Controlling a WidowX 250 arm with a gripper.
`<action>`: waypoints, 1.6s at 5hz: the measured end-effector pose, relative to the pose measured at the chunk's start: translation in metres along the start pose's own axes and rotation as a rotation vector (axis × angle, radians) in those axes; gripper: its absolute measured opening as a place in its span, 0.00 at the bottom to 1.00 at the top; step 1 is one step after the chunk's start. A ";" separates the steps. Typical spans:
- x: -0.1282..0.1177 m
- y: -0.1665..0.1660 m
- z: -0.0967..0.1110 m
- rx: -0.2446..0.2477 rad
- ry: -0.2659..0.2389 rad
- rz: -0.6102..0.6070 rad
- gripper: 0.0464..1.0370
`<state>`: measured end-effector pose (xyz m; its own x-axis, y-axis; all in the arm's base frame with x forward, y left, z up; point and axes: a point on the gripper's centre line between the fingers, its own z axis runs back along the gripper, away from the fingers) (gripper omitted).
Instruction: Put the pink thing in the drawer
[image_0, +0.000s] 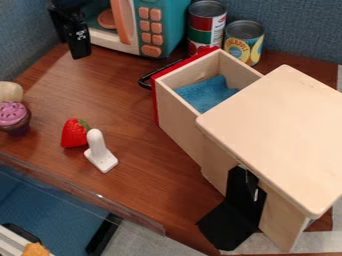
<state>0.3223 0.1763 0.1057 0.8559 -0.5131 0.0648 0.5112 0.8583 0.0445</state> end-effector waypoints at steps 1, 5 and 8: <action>-0.002 -0.001 -0.011 -0.027 0.014 0.000 0.96; -0.065 0.005 -0.037 -0.023 0.008 -0.031 0.96; -0.091 0.012 -0.043 -0.003 0.011 -0.031 0.96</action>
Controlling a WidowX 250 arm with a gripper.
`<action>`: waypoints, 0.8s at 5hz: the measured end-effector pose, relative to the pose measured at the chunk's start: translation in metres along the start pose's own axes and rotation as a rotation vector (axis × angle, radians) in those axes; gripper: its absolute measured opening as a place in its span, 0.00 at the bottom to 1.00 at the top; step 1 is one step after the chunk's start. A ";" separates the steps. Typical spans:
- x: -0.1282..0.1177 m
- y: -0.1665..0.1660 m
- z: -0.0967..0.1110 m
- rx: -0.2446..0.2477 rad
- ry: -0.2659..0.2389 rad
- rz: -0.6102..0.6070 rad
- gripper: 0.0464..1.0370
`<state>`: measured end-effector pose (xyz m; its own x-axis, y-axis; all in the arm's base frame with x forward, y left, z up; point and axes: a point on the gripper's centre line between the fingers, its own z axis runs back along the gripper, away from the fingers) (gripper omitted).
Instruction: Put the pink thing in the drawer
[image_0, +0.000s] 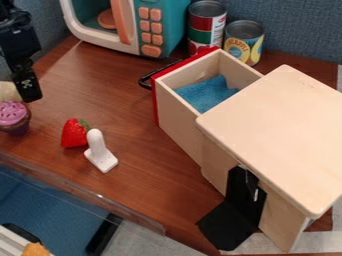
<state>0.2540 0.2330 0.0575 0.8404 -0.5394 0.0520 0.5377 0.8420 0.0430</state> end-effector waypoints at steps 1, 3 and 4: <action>-0.012 -0.001 0.001 -0.024 -0.003 -0.001 0.96; -0.037 -0.002 -0.004 -0.035 0.002 -0.029 0.96; -0.047 -0.002 -0.007 -0.027 0.002 -0.035 0.96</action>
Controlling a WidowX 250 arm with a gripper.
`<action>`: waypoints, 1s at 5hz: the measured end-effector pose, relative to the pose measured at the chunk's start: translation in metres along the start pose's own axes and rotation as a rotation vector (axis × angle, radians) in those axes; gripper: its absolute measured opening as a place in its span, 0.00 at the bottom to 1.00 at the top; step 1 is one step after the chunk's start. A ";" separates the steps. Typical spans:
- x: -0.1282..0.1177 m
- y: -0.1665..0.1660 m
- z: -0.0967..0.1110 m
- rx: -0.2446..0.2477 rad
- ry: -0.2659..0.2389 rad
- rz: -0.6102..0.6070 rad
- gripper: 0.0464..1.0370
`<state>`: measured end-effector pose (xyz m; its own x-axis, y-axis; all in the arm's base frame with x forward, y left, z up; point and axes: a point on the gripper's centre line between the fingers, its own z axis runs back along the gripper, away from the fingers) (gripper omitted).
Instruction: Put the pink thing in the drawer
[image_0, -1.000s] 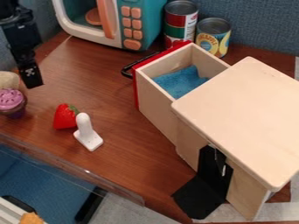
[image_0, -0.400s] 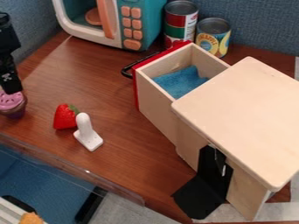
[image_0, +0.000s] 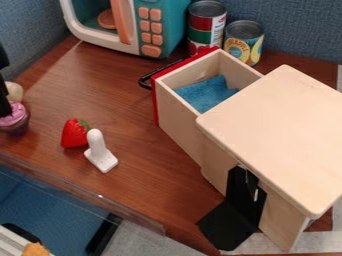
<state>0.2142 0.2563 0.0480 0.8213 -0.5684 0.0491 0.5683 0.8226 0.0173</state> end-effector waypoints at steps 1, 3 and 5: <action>-0.002 -0.001 -0.001 -0.003 0.004 -0.005 0.96; -0.006 0.000 -0.004 0.003 0.026 0.030 0.96; -0.006 -0.003 -0.005 -0.012 0.026 0.025 0.80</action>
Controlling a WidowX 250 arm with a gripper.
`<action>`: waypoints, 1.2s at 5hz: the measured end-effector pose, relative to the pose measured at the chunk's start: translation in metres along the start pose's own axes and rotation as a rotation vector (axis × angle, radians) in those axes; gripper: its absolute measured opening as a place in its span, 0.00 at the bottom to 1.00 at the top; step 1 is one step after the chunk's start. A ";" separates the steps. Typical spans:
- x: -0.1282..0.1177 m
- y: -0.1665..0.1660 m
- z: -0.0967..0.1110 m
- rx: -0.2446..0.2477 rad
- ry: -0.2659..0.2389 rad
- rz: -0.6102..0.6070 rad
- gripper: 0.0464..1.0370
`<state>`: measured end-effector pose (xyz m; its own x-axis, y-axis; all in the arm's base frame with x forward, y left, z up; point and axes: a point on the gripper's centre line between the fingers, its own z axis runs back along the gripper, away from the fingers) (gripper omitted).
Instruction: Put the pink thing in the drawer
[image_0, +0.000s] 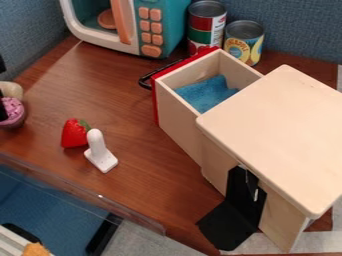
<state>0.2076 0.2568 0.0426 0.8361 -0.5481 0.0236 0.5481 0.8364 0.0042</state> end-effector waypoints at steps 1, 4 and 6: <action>0.000 0.001 0.000 0.004 -0.002 0.010 0.80; 0.031 -0.007 0.034 -0.095 -0.122 0.021 0.80; 0.108 -0.029 0.081 -0.225 -0.195 -0.028 0.80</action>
<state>0.2801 0.1742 0.1262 0.8124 -0.5405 0.2187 0.5803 0.7859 -0.2134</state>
